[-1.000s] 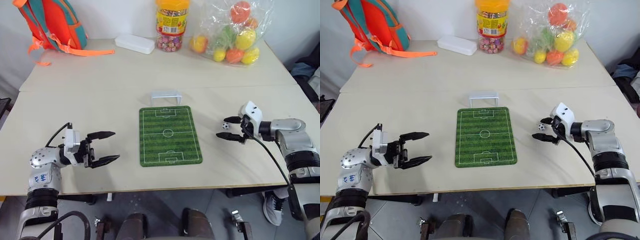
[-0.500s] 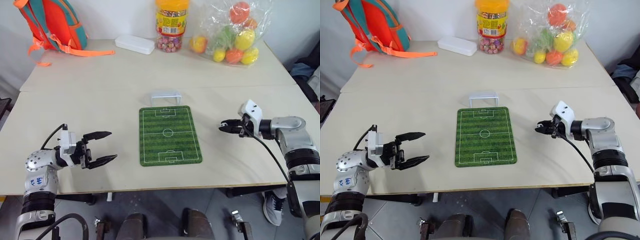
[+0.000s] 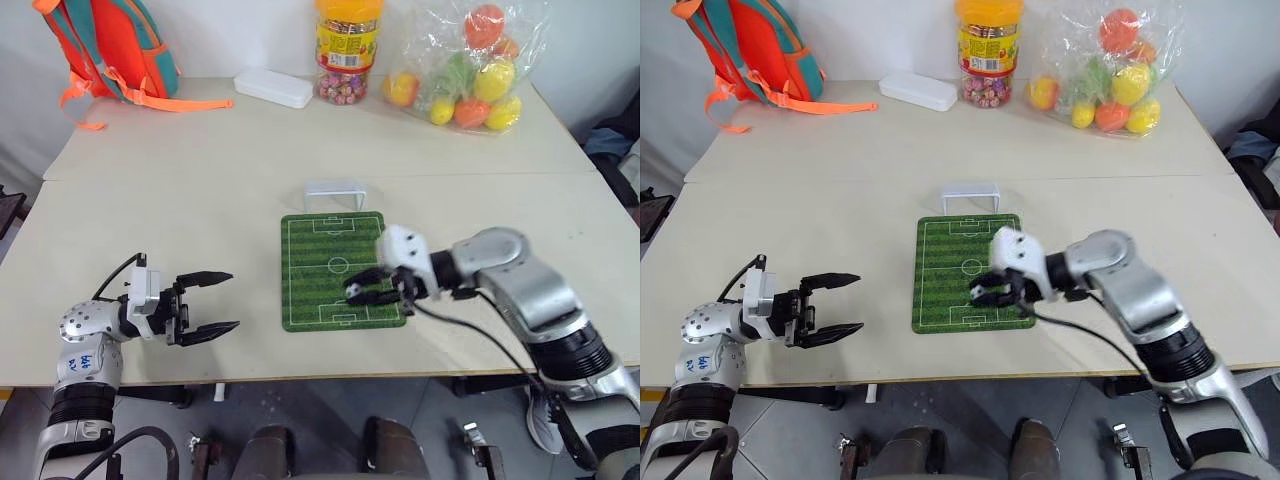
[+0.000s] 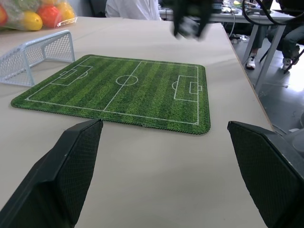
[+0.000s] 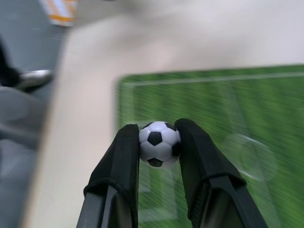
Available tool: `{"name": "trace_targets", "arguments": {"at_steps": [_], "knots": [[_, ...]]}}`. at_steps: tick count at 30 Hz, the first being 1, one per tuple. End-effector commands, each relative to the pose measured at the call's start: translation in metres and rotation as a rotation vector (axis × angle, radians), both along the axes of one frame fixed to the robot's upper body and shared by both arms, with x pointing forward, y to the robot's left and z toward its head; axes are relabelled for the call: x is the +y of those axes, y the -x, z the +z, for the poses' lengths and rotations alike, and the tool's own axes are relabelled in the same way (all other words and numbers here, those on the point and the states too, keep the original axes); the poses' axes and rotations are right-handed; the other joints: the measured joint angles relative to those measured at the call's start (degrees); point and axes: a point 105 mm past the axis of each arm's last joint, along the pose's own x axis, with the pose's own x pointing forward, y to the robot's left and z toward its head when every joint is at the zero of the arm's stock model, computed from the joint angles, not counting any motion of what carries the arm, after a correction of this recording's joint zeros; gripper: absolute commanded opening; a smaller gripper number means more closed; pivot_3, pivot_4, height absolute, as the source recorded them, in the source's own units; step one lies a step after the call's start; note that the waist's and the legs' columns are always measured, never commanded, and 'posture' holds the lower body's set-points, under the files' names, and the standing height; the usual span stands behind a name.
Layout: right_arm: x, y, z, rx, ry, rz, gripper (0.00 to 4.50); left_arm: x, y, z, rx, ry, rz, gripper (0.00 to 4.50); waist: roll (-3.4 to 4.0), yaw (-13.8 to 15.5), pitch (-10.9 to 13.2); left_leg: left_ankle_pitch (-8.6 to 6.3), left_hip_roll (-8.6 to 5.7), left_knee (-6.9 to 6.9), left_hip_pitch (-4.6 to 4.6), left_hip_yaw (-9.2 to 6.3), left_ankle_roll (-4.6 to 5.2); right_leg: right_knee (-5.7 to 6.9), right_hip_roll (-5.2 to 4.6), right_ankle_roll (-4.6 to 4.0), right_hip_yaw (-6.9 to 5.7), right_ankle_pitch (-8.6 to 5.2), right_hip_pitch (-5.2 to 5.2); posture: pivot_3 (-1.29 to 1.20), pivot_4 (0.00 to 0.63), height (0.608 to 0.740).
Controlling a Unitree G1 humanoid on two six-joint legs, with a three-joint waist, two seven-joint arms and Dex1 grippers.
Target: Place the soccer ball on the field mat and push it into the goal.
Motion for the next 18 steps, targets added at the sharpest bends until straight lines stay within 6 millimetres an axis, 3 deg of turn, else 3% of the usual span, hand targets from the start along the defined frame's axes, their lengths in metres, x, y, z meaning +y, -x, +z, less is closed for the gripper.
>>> {"name": "trace_targets", "arguments": {"at_steps": [1,6,18], "knots": [[0.018,0.009,-0.009,-0.015,0.053,0.069,0.84,0.005,0.007,0.001,-0.024,-0.017,-0.024,4.50,-0.01,-0.21,-0.01,0.00,0.00,0.00,0.00,0.00,0.00,0.01,0.00,0.00,0.00,0.00,0.00,0.00,0.150,0.740],[0.028,0.005,-0.019,-0.017,0.078,0.099,0.84,0.012,0.020,-0.003,-0.009,-0.031,-0.021,4.50,-0.01,-0.53,-0.01,0.00,0.01,-0.03,0.01,0.12,0.00,0.08,0.01,0.00,0.13,0.00,-0.14,0.00,0.150,0.740],[0.020,-0.011,-0.030,-0.019,0.108,0.096,0.84,0.034,0.041,-0.008,0.014,-0.052,0.055,4.50,-0.02,-0.38,-0.01,0.00,0.04,-0.03,0.01,0.13,-0.01,0.11,0.03,-0.01,0.15,0.00,-0.17,0.00,0.150,0.740]]}}
